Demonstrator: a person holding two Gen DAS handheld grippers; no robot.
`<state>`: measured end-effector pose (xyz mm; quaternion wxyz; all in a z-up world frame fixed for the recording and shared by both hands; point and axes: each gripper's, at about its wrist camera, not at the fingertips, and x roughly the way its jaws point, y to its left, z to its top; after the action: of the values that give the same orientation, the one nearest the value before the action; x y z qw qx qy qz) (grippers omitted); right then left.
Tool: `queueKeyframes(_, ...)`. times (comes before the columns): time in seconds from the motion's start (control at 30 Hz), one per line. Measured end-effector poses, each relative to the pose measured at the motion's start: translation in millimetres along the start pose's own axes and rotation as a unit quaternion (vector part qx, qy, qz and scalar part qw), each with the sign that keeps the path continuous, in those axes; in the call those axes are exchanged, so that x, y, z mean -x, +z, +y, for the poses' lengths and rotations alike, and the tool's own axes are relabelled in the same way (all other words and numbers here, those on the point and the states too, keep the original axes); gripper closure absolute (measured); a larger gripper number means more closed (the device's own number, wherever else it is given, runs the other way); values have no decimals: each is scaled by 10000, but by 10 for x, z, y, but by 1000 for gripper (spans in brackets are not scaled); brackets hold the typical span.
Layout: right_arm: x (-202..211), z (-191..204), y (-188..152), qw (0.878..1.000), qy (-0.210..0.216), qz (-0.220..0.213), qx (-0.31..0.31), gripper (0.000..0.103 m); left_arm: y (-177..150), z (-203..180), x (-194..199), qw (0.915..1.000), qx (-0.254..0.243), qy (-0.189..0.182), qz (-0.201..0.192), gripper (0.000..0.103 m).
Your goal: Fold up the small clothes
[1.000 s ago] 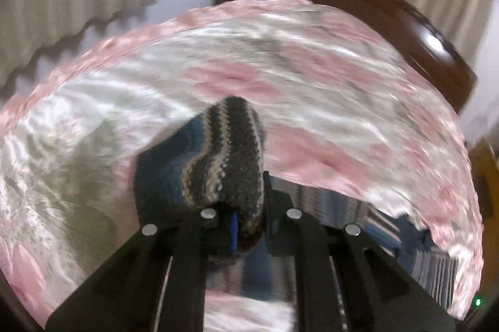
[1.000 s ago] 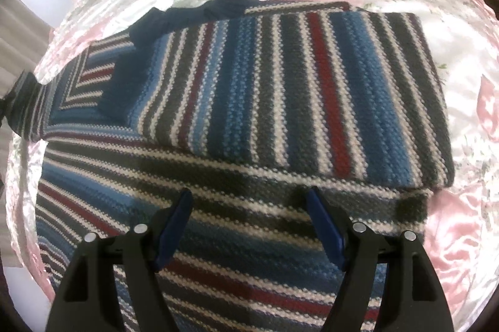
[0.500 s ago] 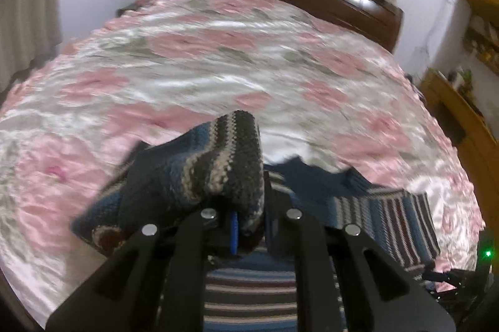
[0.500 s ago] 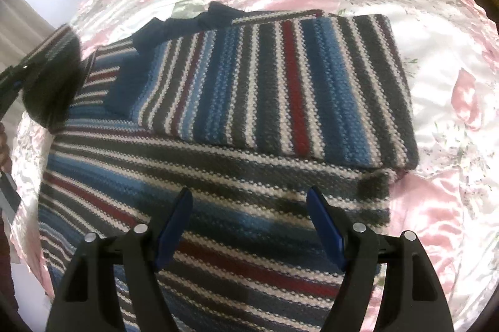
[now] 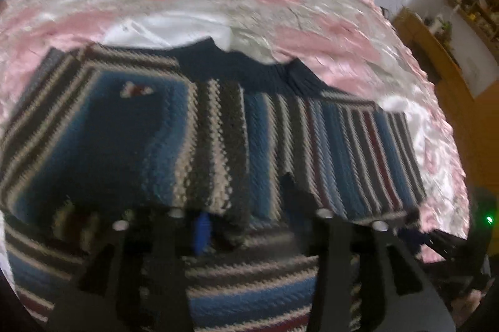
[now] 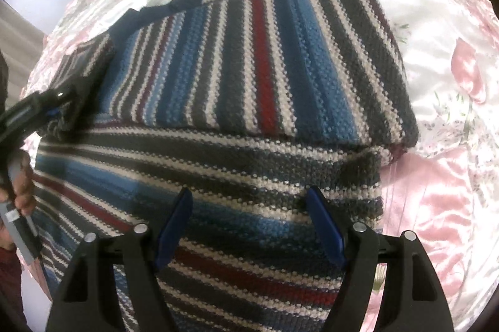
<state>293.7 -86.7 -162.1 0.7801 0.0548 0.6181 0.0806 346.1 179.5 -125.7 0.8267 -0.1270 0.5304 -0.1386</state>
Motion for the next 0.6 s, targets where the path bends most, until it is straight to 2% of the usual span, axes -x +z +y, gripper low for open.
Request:
queueKeyframes(0.03, 0, -2, -2, 10000, -10, 4, 10, 27, -28, 3, 83, 9999, -79, -116, 41, 43)
queueKeyframes(0.1, 0, -5, -5, 10000, -20, 8, 4, 27, -79, 48, 293, 9993, -172, -341, 43, 40)
queueKeyframes(0.17, 29, 9, 7, 10000, -37, -7, -12, 27, -143, 189, 600, 9988, -233, -404, -127, 35)
queueKeyframes(0.23, 85, 85, 59, 10000, -9, -66, 18, 27, -160, 401, 848, 9993, -218, -78, -300, 34)
queueKeyframes(0.27, 111, 138, 92, 9999, 11, -103, 53, 27, -145, 565, 947, 9989, -157, 198, -386, 34)
queueKeyframes(0.37, 134, 369, 229, 9997, 31, -114, 200, 27, 3, 972, 978, 9957, 183, 876, -246, 37)
queueKeyframes(0.47, 124, 685, 371, 9989, 111, -123, 431, 28, 162, 1340, 864, 9928, 685, 983, 42, 46)
queueKeyframes(0.6, 119, 1235, 574, 9954, 255, -175, 902, 28, 231, 1562, 613, 9900, 773, 1139, 305, 47)
